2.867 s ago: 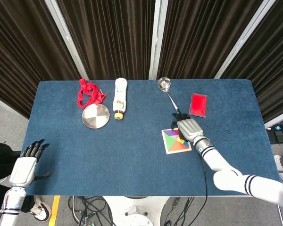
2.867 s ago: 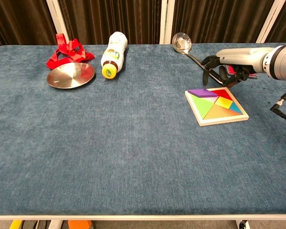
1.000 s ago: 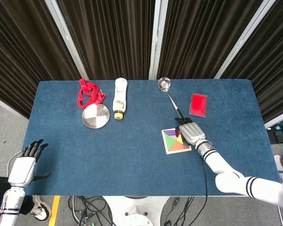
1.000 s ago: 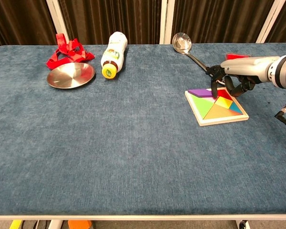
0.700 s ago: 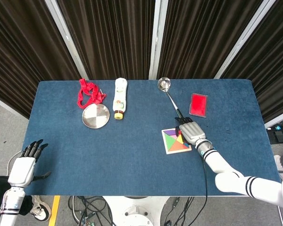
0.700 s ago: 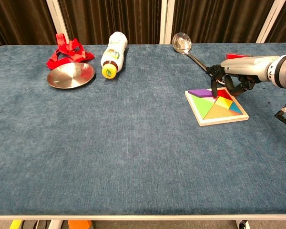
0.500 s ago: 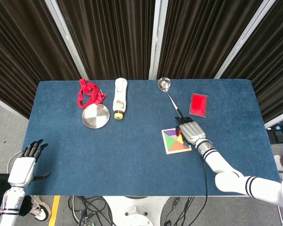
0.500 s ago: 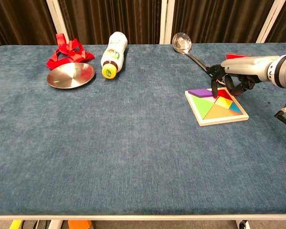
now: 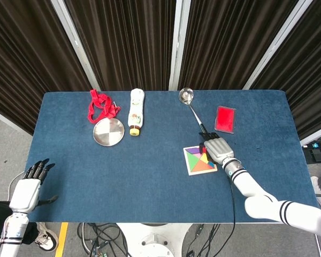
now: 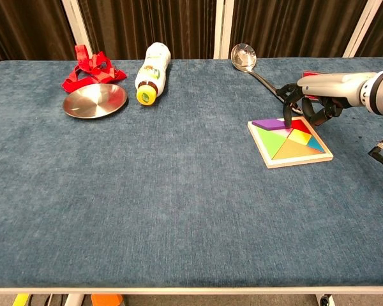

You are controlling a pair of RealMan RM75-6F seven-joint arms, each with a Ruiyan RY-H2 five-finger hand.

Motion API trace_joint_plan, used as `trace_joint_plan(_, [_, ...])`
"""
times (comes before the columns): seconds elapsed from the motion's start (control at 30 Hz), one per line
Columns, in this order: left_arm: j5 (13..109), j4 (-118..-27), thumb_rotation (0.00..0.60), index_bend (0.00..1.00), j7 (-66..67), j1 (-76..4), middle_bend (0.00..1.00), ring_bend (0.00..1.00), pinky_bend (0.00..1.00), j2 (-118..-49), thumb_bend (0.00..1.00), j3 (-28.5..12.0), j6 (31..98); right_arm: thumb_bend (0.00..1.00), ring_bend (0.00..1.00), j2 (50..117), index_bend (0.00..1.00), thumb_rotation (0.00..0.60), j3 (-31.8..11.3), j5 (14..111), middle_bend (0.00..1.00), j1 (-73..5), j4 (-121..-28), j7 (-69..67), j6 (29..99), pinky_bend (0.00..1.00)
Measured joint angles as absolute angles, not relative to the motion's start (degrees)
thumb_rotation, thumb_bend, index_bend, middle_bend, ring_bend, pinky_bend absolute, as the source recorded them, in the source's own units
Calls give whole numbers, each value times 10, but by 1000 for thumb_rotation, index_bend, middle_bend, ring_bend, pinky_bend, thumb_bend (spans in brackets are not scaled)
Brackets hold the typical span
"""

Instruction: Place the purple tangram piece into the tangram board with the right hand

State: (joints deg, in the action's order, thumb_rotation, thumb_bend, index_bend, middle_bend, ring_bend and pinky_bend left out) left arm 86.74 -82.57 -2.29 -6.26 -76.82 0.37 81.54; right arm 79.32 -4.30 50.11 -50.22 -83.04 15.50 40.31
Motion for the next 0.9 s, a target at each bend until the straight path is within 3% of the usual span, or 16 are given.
trace_joint_plan(0.33, [869, -831, 600, 143, -35, -63, 45, 0, 140, -766, 31, 3, 817, 978, 0, 791, 409, 600, -57, 534, 0, -504, -849, 131, 398, 0])
trace_joint_plan(0.9, [867, -829, 600, 142, -42, -61, 45, 0, 140, -762, 31, 2, 819, 975, 0, 822, 388, 600, -54, 505, 0, -526, -821, 154, 386, 0])
